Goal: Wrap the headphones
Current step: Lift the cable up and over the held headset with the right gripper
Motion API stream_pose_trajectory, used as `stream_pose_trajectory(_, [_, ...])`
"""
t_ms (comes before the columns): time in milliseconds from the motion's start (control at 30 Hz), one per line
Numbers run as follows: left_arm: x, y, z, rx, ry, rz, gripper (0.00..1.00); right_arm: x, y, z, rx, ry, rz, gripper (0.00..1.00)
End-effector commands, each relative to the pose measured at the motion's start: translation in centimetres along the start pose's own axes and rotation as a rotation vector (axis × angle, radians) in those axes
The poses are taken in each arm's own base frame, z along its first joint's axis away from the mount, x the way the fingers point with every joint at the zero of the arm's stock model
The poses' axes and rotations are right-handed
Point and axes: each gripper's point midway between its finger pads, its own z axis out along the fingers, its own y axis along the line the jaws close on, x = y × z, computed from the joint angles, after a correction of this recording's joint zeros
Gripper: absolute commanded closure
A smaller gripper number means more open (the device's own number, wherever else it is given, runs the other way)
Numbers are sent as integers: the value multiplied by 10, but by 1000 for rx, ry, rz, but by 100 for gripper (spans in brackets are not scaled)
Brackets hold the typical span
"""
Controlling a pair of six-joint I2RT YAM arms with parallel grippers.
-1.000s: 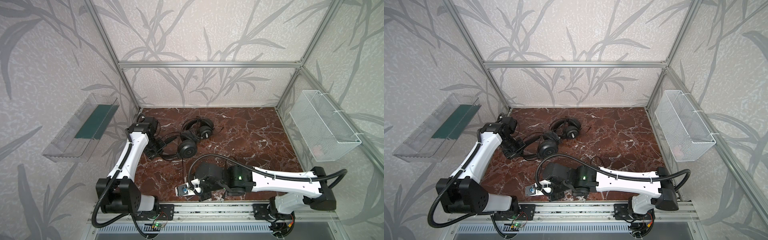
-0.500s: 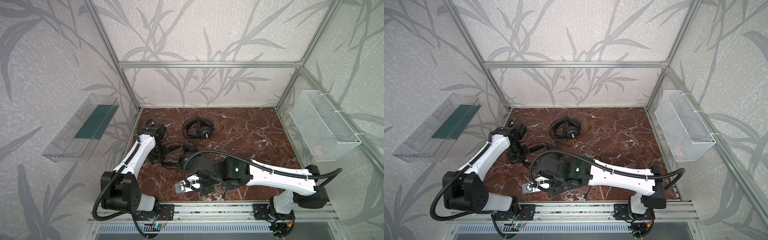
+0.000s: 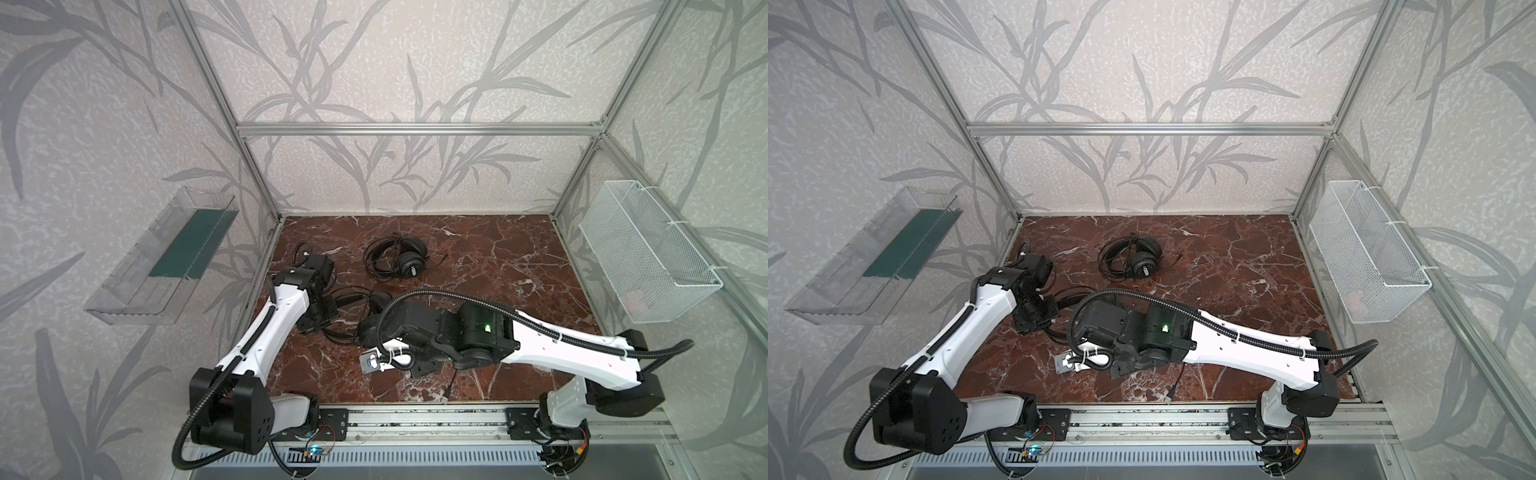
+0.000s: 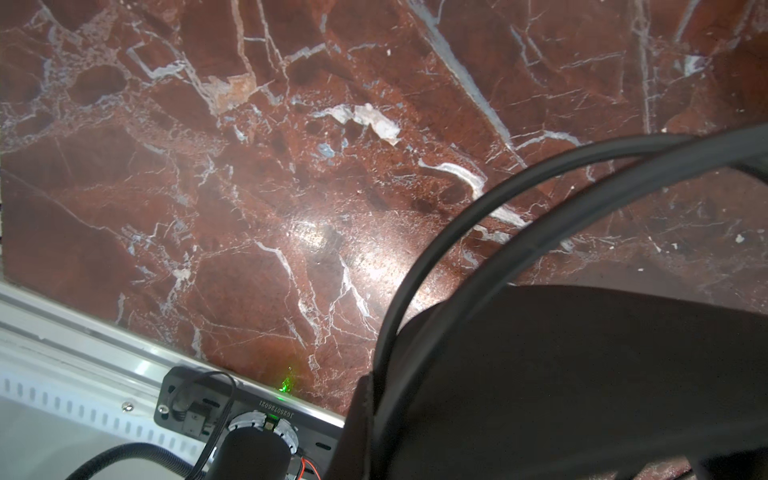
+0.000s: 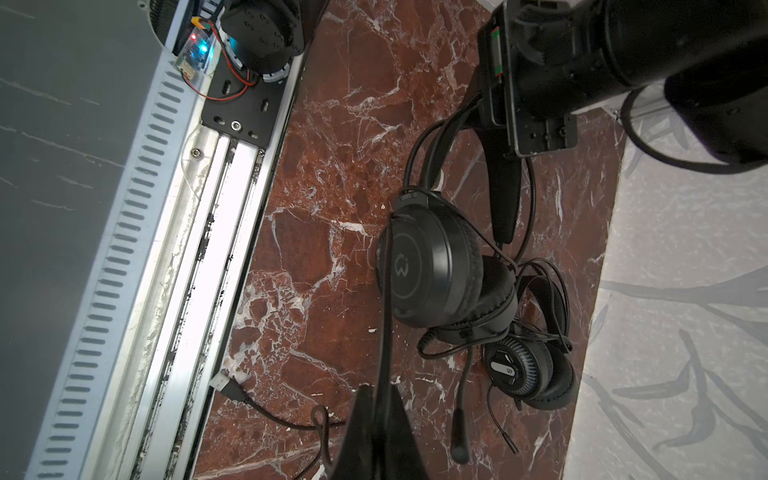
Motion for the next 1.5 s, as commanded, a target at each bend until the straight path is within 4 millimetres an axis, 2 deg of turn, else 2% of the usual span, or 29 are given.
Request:
stream_pose_trajectory(0, [-15, -1, -2, 3, -96, 14, 100, 2, -24, -35, 96, -35, 5, 100])
stream_pose_trajectory(167, [-15, -1, -3, -11, -115, 40, 100, 3, -34, -43, 135, -54, 1, 100])
stream_pose_trajectory(367, [-12, -8, -3, -2, -122, 87, 100, 9, -57, -47, 192, -71, 33, 100])
stream_pose_trajectory(567, [-10, -16, -4, 12, -125, 122, 100, 1, -68, -40, 193, -75, -3, 100])
stream_pose_trajectory(667, [-8, -17, -4, 18, -128, 136, 100, 7, -79, -38, 191, -75, 22, 100])
stream_pose_trajectory(767, [-7, -20, -4, 25, -133, 150, 100, 15, -93, -45, 210, -76, 51, 100])
stream_pose_trajectory(867, [-8, -20, -5, 22, -148, 158, 100, 13, -92, -55, 199, -124, 58, 100])
stream_pose_trajectory(967, [-7, -23, -5, 39, -149, 164, 100, 3, -88, -57, 162, -181, 59, 100])
stream_pose_trajectory(1167, [-4, -30, -5, 66, -130, 174, 100, -20, -73, -34, 6, -202, 28, 100])
stream_pose_trajectory(1233, [-1, -35, -7, 95, -127, 180, 100, -26, -76, -19, -6, -196, 21, 100])
stream_pose_trajectory(1300, [1, -38, -8, 112, -125, 187, 100, -30, -82, -14, 6, -198, 4, 100])
stream_pose_trajectory(1467, [3, -40, -11, 123, -133, 214, 100, -25, -97, -12, 6, -202, 24, 100])
